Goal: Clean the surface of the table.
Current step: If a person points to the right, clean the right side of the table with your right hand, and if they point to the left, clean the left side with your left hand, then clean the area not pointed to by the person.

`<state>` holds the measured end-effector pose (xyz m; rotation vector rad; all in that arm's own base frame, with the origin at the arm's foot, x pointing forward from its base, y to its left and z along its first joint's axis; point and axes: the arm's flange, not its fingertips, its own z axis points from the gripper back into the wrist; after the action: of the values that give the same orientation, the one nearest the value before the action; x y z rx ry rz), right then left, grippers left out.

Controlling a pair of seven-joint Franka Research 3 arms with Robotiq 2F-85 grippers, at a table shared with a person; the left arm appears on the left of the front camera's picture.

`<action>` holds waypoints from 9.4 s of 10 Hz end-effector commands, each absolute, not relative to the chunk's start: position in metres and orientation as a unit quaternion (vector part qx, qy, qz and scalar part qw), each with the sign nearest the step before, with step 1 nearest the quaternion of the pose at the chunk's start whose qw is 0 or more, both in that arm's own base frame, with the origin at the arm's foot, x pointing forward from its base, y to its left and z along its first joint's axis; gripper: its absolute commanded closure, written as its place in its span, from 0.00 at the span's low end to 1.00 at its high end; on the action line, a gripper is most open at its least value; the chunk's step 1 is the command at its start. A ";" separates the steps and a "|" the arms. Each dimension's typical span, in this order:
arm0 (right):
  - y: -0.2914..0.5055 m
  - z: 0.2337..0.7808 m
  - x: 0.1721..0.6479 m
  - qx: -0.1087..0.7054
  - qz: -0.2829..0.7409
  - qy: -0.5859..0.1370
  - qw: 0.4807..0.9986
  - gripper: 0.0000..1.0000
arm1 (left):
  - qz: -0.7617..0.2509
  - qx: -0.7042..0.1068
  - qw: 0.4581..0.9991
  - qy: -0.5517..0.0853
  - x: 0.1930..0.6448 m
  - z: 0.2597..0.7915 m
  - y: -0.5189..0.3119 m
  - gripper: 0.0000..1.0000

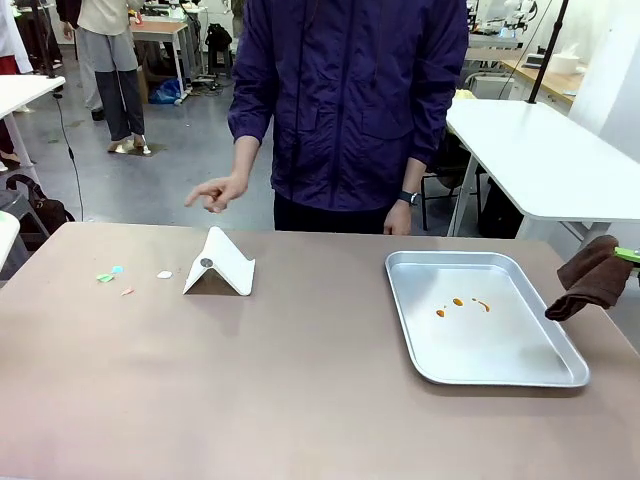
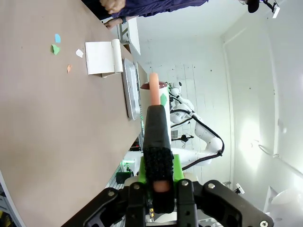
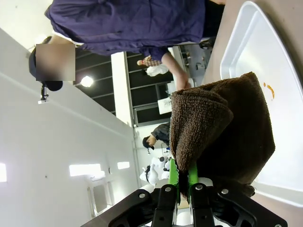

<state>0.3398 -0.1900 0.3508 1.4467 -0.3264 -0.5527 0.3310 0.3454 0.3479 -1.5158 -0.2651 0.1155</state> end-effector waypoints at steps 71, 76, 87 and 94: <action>-0.191 0.358 0.338 0.654 -0.241 -0.146 0.702 0.95 | -0.024 -0.656 0.750 -0.074 0.314 0.355 0.329 0.78; -0.191 0.358 0.338 0.654 -0.241 -0.146 0.702 0.95 | -0.024 -0.656 0.750 -0.074 0.314 0.355 0.329 0.78; -0.159 0.382 0.365 0.590 -0.191 -0.144 0.771 0.92 | -0.024 -0.656 0.750 -0.074 0.314 0.355 0.329 0.78; -0.085 0.419 0.466 0.321 -0.044 -0.096 0.941 0.92 | -0.024 -0.656 0.750 -0.074 0.314 0.355 0.329 0.78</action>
<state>0.4557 -0.0820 0.4207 0.7623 -0.1966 -0.1033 0.3161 0.3330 0.3496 -1.4310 -0.1468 -0.0666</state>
